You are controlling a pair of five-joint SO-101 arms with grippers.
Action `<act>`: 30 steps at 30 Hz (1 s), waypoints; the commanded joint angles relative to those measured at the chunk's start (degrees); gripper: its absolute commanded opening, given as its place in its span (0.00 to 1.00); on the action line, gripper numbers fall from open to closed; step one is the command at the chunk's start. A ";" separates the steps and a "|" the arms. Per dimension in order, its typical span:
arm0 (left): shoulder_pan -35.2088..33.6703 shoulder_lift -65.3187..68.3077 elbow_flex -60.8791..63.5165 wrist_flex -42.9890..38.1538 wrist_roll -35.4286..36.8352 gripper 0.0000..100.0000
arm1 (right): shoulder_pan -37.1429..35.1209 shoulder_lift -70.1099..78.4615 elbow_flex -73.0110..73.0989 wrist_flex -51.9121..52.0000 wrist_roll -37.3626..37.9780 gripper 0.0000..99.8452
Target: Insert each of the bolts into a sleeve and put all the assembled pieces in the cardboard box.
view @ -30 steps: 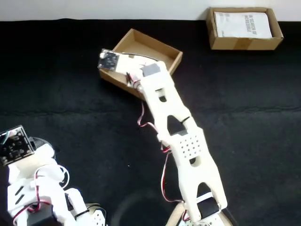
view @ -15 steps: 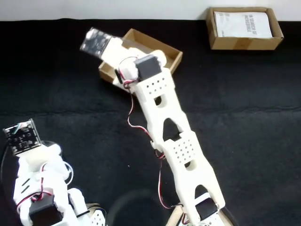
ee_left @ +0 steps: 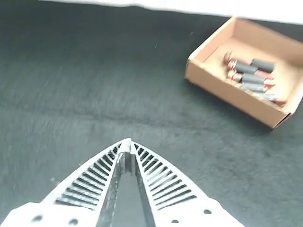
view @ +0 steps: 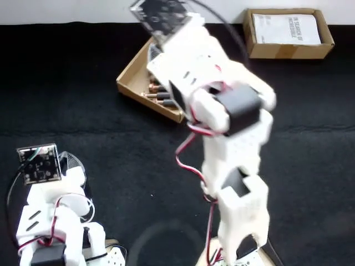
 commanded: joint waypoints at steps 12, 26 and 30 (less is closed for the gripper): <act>2.33 -0.13 -9.71 -0.62 -0.18 0.01 | 8.40 -47.34 49.27 0.66 -0.53 0.01; 16.84 -0.13 -2.07 -1.05 -0.18 0.01 | 21.41 -84.35 106.07 0.13 -0.70 0.01; 18.24 -0.13 6.11 -1.14 -0.18 0.01 | 27.38 -89.98 123.91 -5.41 -0.70 0.01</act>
